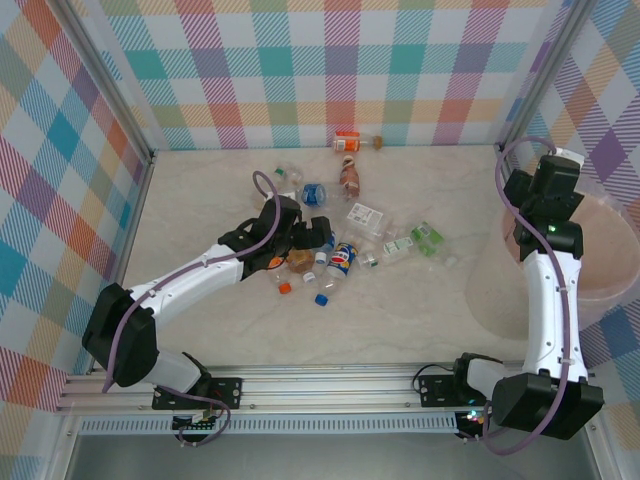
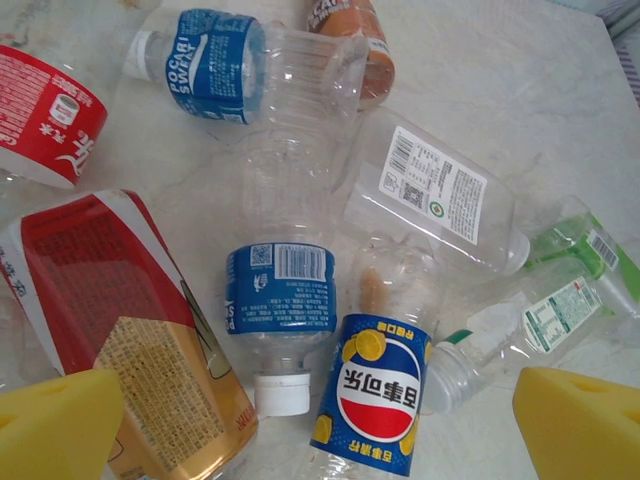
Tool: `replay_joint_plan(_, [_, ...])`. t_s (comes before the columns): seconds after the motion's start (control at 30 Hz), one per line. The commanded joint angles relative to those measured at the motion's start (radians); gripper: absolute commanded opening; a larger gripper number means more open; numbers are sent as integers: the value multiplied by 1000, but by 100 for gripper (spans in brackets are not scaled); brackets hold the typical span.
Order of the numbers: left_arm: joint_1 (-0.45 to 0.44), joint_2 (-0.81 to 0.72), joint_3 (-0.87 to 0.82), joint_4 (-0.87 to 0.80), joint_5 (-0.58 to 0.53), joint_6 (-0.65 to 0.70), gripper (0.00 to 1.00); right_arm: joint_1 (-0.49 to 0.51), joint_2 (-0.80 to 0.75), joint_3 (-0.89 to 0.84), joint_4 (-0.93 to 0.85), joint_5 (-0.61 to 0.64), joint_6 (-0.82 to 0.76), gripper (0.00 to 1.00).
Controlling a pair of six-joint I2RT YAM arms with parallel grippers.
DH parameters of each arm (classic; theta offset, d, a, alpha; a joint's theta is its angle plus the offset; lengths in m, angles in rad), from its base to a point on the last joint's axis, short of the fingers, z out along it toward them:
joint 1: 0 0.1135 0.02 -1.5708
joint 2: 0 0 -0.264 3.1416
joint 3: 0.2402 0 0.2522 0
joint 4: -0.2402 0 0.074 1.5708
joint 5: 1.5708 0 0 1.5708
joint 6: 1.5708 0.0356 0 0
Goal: Put the plastic bottles in the bin
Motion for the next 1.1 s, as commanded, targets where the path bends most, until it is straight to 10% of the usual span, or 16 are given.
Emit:
replay_joint_plan(0.0, [6, -30, -9, -25, -51, -29, 100, -3, -33, 16, -29, 2, 35, 87])
replay_joint_plan(0.2, [7, -73, -41, -71, -138, -81, 100, -3, -71, 63, -95, -95, 92, 93])
replay_joint_plan(0.43, [30, -158, -119, -127, -246, -179, 100, 22, -91, 118, -101, -602, 166, 100])
replay_joint_plan(0.6, [61, -213, -175, -117, -265, -228, 100, 137, -62, 125, -79, -728, 162, 100])
replay_joint_plan(1.07, [99, -266, -236, -128, -265, -298, 100, 424, 256, 155, -329, -312, 43, 99])
